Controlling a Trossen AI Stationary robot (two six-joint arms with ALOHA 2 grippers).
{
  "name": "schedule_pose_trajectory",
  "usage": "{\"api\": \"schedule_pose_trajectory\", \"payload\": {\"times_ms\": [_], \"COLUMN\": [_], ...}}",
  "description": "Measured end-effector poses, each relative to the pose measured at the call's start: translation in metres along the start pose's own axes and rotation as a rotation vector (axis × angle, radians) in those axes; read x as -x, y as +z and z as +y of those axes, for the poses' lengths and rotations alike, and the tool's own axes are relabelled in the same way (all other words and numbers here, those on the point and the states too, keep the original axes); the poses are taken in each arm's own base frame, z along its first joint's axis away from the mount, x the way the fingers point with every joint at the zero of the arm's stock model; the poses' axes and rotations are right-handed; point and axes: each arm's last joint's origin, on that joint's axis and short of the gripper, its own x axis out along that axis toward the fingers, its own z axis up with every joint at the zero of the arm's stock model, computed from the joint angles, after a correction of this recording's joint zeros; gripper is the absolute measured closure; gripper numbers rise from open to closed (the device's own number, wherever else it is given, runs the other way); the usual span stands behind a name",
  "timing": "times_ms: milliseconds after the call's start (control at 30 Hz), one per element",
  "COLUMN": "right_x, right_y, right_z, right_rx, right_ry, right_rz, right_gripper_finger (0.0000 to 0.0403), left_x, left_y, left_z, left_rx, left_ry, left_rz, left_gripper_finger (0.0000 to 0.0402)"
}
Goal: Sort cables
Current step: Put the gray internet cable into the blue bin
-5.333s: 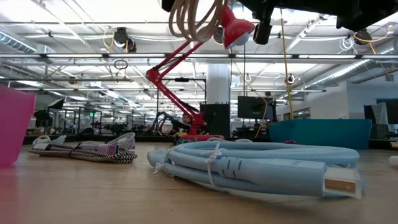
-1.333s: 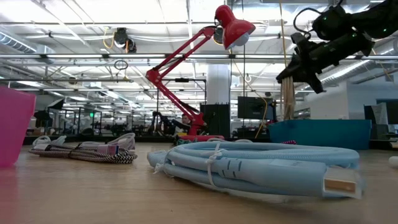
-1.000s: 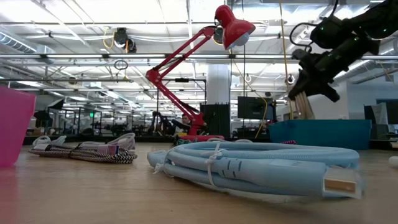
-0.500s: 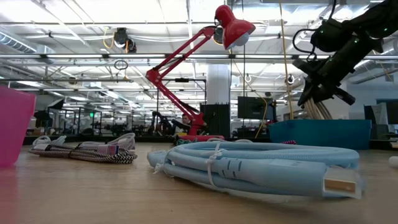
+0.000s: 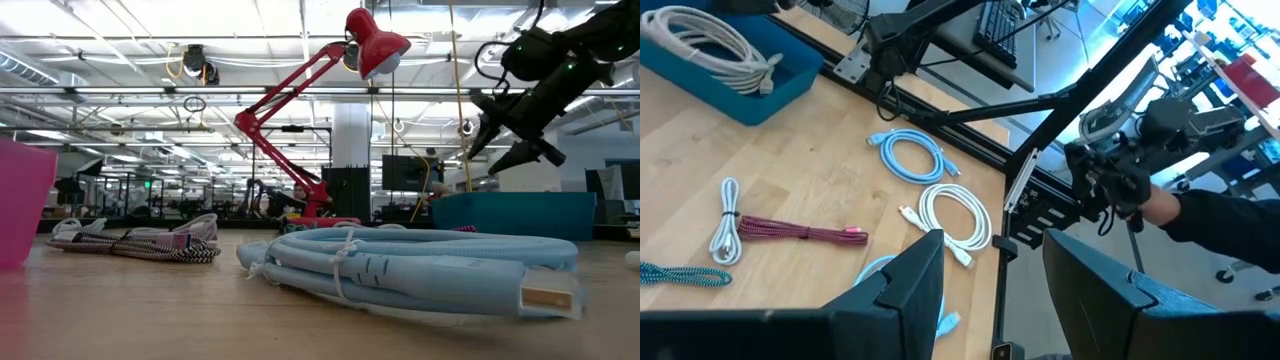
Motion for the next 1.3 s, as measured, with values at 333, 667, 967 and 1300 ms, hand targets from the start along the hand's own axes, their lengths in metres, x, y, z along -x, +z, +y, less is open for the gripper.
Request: {"api": "schedule_pose_trajectory", "payload": {"times_ms": [333, 667, 967, 1300], "right_x": [0.016, 0.019, 0.014, -0.009], "right_y": [0.020, 0.007, -0.007, -0.006], "right_z": [0.020, 0.024, 0.022, 0.017], "right_rx": [-0.034, -0.047, 0.092, 0.116], "right_ry": [0.265, 0.437, 0.207, 0.040], "right_rz": [-0.210, 0.048, -0.011, -0.030], "right_gripper_finger": [0.0173, 0.0267, 0.0400, 0.0402], "left_x": [0.000, 0.000, -0.002, -0.002], "left_y": [0.000, 0.000, 0.005, 0.006], "left_z": [0.000, 0.000, 0.006, 0.008], "left_rx": [0.007, -0.018, -0.039, -0.037], "left_ry": [0.000, 0.000, 0.019, 0.025], "left_rz": [0.000, -0.001, -0.013, -0.016], "left_gripper_finger": [0.0227, 0.0227, 0.0227, 0.0227]}}
